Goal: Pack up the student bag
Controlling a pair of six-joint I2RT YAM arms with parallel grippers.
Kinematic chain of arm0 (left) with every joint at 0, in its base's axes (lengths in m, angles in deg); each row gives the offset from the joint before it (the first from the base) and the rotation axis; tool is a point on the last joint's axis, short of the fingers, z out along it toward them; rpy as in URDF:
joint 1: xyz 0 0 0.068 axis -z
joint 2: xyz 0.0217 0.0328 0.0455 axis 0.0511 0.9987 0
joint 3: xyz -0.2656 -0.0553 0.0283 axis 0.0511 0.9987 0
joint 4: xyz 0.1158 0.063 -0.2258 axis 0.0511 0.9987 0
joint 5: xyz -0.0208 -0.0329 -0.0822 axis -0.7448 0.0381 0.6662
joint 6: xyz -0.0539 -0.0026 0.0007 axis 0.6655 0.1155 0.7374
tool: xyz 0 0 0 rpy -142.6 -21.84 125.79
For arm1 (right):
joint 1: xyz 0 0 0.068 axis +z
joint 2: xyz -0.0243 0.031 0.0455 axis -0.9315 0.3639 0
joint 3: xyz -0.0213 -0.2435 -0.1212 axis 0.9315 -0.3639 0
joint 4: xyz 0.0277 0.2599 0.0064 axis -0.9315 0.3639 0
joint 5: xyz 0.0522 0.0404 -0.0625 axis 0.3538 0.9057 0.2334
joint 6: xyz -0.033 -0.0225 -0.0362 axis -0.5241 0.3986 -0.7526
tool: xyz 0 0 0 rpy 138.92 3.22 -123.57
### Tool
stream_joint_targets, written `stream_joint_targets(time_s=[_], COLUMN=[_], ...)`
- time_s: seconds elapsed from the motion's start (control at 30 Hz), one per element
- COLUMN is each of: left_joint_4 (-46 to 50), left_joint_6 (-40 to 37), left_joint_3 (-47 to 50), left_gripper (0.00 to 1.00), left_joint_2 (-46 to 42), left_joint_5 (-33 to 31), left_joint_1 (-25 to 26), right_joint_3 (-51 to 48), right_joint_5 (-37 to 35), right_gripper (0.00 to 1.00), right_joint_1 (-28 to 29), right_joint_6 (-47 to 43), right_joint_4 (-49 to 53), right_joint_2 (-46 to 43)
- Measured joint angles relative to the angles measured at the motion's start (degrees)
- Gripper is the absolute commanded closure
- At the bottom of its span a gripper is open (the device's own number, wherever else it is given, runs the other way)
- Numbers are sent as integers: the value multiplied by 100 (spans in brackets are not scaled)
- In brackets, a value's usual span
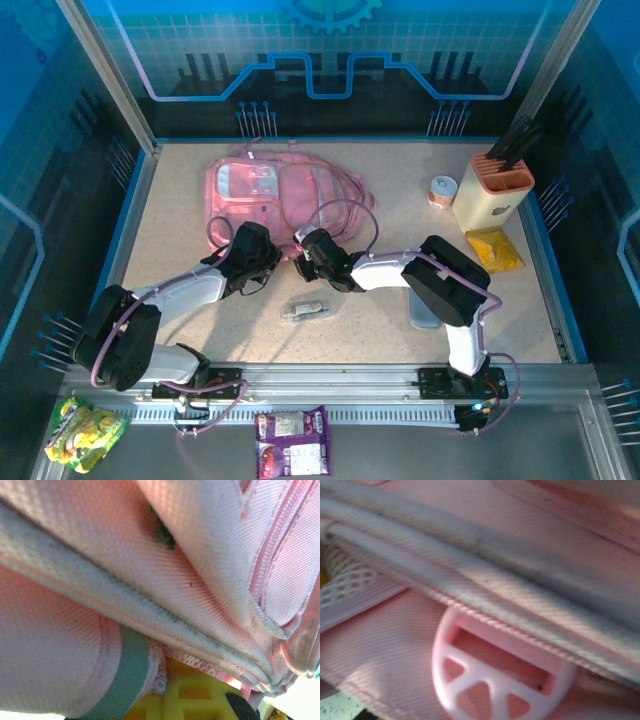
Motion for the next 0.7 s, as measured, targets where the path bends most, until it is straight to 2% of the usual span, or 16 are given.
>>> stream_joint_targets(time_s=[0.13,0.17,0.47,0.7], left_joint_4=[-4,-4,236,424], left_joint_6=[-4,-15,-173,-323], left_joint_3=[0,0,-63,-61], left_gripper=[100,100,100,100], left_joint_2=[-39,-48,-197,-422], left_joint_5=[-39,-52,-160,-166], left_joint_1=[37,39,57,-15], right_joint_3=[-13,-28,-459,-793], right_joint_5=[-87,-87,-236,-234], right_gripper=[99,100,100,100], right_joint_1=[63,63,9,-396], right_joint_6=[96,140,321,546], right_joint_4=[15,9,61,197], right_joint_2=[-15,-35,-470,-811])
